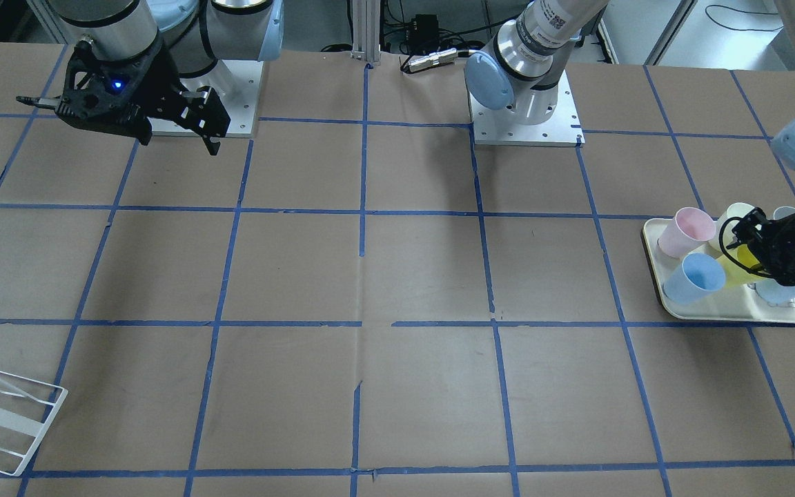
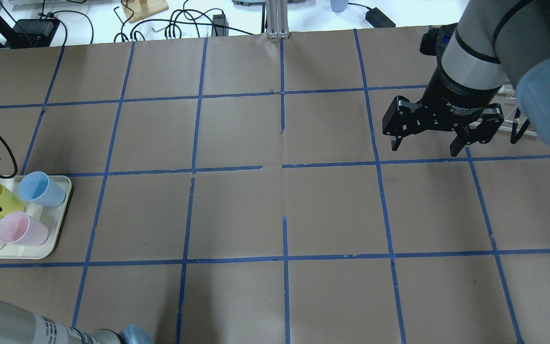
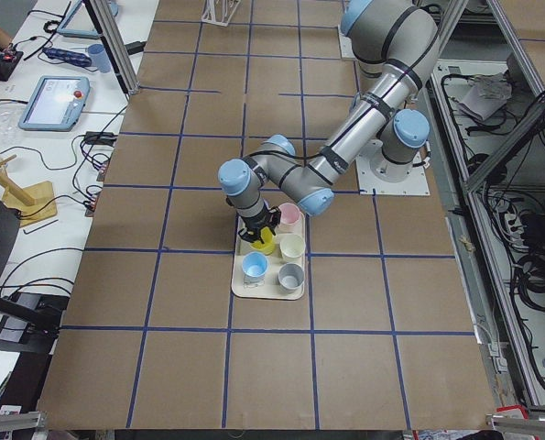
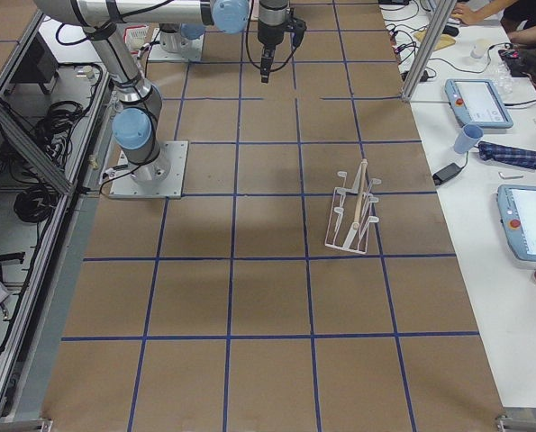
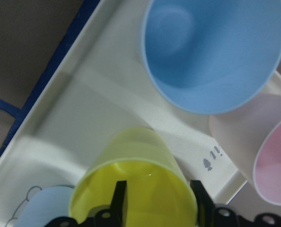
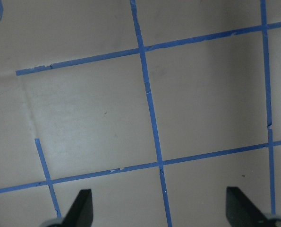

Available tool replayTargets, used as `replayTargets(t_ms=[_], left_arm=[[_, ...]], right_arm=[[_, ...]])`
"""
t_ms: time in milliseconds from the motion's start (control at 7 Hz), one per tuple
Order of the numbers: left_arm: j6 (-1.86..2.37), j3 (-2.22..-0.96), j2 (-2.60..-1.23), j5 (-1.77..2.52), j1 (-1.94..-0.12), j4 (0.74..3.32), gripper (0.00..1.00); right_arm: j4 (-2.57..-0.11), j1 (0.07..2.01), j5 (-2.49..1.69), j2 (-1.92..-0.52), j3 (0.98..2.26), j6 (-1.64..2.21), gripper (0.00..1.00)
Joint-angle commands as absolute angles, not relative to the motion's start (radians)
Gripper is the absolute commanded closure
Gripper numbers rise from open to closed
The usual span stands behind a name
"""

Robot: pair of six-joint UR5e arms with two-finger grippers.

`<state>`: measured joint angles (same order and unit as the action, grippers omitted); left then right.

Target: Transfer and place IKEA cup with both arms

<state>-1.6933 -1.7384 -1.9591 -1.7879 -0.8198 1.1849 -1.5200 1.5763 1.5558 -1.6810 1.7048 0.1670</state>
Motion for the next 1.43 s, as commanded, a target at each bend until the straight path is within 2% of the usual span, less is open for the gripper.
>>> replayTargets(t_ms=[0,286,429,714,1000,1286], left_arm=[[-1.617,-1.659,-1.909,-1.758,-0.834,1.407,0.00],[-1.377,-1.509,-1.858,-1.714,-0.912,1.701,0.00],[-1.256,-1.479,-1.815,-1.712,-0.969,1.780,0.00],[-0.986,-1.492,-1.694,-1.590,-1.063,1.853,0.00],[-0.692,-1.514,-1.591,-1.557,-1.235,1.855,0.00],[-0.498,-1.599,-1.513,-1.554,-1.404,1.772,0.00]], right_arm=[[-1.506,1.569,1.554,-1.684,1.706,0.163,0.00],[-1.508,1.569,1.555,-1.686,1.704,0.161,0.00],[-1.508,1.566,1.557,-1.687,1.704,0.163,0.00],[-1.508,1.563,1.558,-1.692,1.706,0.161,0.00],[-1.500,1.563,1.560,-1.697,1.697,0.163,0.00],[-1.485,1.563,1.555,-1.697,1.692,0.163,0.00]])
